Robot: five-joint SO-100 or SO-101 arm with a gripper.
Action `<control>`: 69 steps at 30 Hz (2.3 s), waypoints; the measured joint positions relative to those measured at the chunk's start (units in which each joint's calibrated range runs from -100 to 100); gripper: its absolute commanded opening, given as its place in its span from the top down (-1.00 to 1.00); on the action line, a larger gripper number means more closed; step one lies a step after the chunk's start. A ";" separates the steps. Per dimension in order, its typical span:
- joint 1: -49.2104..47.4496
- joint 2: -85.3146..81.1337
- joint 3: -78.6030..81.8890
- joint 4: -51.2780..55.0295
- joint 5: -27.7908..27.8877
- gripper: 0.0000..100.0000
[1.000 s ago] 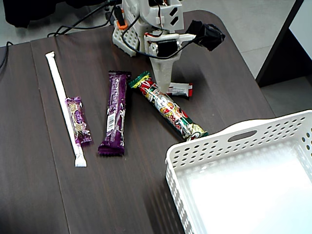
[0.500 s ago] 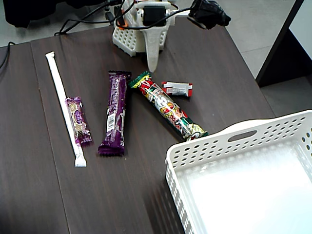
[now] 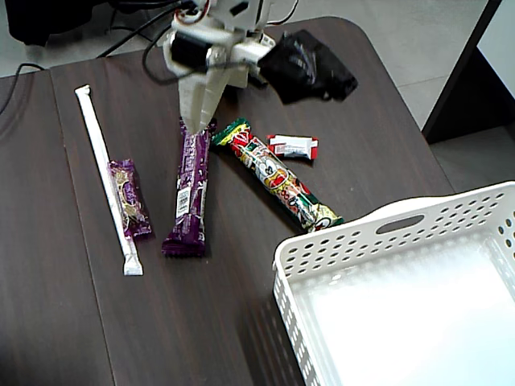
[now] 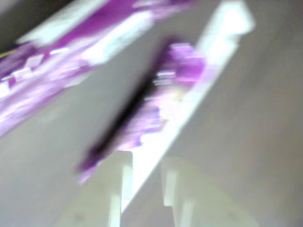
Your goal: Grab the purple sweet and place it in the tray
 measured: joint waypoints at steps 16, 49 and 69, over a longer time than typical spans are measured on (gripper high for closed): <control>0.30 30.20 -37.97 24.91 -1.99 0.91; 10.04 29.70 -28.90 24.91 -12.42 0.91; -3.97 29.12 -25.34 24.91 -24.49 0.91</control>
